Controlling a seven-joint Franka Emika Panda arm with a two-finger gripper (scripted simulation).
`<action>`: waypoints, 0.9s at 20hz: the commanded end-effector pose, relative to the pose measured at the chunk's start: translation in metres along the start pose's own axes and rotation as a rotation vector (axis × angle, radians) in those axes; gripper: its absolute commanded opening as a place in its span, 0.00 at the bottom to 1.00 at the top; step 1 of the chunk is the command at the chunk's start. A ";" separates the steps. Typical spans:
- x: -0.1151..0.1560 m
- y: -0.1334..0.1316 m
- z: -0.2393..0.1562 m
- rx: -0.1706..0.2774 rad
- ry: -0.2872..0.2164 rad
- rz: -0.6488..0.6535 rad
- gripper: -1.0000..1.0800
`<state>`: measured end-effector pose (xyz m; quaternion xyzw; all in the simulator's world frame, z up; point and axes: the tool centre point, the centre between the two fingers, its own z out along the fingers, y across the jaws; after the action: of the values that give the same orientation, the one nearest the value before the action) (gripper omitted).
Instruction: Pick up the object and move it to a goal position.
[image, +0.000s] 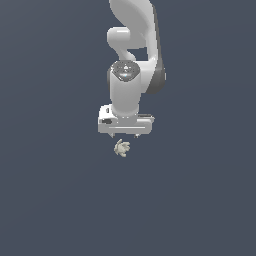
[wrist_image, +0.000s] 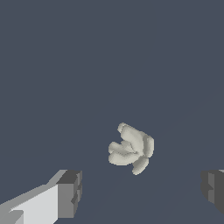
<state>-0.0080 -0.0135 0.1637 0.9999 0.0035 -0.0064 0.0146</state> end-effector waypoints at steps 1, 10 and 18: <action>0.000 0.000 0.000 0.000 0.000 0.000 0.96; 0.015 -0.017 -0.022 0.019 0.052 -0.025 0.96; 0.014 -0.015 -0.017 0.021 0.050 -0.002 0.96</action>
<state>0.0065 0.0030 0.1823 0.9998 0.0099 0.0191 0.0044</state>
